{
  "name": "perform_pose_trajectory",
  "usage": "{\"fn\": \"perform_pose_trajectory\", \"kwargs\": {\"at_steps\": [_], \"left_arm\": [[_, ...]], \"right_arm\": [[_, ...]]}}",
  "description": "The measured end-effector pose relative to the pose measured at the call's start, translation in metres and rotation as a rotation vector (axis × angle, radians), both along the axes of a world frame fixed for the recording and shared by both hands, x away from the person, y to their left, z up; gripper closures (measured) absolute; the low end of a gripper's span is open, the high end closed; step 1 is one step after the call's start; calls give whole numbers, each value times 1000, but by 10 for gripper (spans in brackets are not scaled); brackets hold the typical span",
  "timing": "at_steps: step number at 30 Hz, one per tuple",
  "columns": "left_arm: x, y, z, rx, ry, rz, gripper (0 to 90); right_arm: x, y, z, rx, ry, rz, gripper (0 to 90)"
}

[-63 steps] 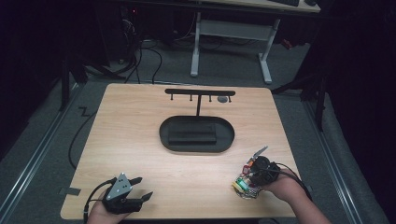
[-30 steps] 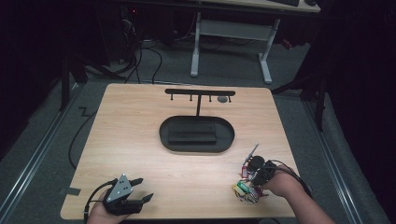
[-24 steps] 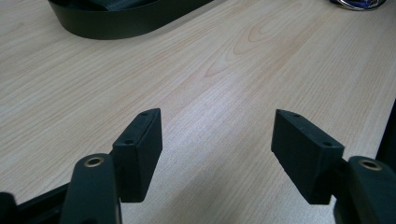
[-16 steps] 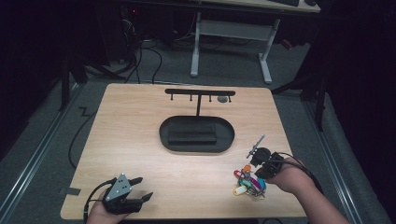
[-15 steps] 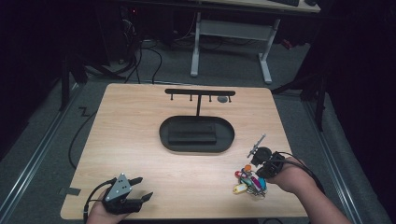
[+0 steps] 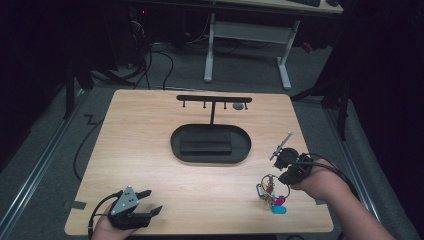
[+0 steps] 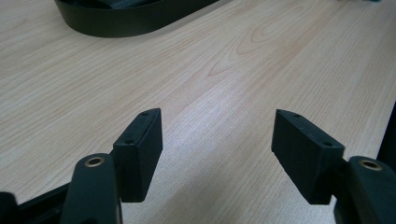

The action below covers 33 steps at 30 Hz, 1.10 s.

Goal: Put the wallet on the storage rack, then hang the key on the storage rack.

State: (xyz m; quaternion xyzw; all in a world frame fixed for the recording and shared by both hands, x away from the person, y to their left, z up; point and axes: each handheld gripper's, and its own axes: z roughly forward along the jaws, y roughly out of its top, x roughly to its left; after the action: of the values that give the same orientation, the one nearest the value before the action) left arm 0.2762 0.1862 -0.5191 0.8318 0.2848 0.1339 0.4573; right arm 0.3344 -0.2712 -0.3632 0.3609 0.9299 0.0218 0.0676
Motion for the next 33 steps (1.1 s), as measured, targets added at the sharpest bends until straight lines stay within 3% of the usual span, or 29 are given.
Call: {"fn": "perform_pose_trajectory", "kwargs": {"at_steps": [11, 13, 19, 33], "left_arm": [[3, -3, -1, -21, -2, -11, 342], [4, -2, 0, -28, -1, -20, 349], [5, -3, 0, -31, -2, -26, 344], [4, -3, 2, -40, -22, -12, 333]], "right_arm": [[1, 5, 28, 21, -2, 9, 878], [1, 5, 33, 51, -2, 6, 877], [3, 10, 46, 33, -16, 3, 877], [11, 14, 66, 40, -39, 6, 877]]}}
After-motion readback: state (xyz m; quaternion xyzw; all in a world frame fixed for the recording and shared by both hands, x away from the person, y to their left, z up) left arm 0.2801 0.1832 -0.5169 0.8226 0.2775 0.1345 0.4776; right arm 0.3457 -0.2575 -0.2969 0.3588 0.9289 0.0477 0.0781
